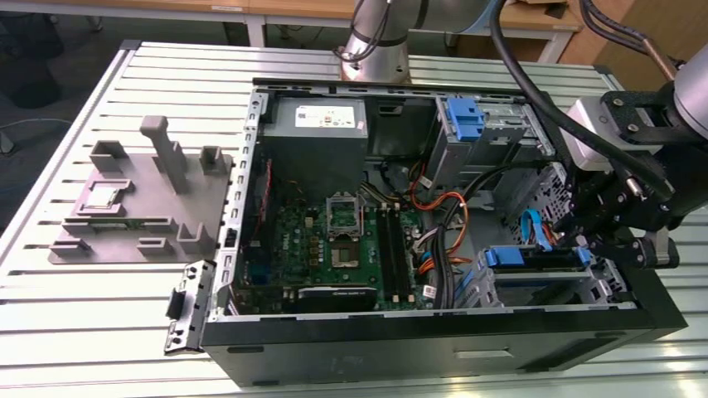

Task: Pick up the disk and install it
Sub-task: 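Insert the second disk wire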

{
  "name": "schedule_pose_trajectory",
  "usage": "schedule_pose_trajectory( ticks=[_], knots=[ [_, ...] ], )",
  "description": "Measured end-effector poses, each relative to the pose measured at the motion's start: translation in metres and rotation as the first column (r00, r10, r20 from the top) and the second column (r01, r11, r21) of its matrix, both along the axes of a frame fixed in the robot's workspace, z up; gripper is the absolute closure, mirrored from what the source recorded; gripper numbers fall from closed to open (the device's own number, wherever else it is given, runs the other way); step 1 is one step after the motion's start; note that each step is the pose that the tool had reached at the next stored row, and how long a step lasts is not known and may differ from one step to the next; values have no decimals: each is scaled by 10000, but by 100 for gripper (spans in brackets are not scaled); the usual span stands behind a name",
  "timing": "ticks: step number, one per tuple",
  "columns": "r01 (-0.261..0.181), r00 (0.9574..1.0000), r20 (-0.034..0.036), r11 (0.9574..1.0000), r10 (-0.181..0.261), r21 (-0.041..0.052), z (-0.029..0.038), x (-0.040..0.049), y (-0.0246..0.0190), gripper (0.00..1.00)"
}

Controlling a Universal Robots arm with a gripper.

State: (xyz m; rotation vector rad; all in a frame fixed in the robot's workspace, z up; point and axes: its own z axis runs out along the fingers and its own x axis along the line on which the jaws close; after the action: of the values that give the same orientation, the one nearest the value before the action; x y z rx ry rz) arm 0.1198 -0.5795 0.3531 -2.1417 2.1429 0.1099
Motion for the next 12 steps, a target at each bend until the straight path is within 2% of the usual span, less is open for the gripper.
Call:
schedule_pose_trajectory(
  ticks=[12],
  knots=[
    [6,10000,0,10000,-6,1,0,0,0,78]
  ],
)
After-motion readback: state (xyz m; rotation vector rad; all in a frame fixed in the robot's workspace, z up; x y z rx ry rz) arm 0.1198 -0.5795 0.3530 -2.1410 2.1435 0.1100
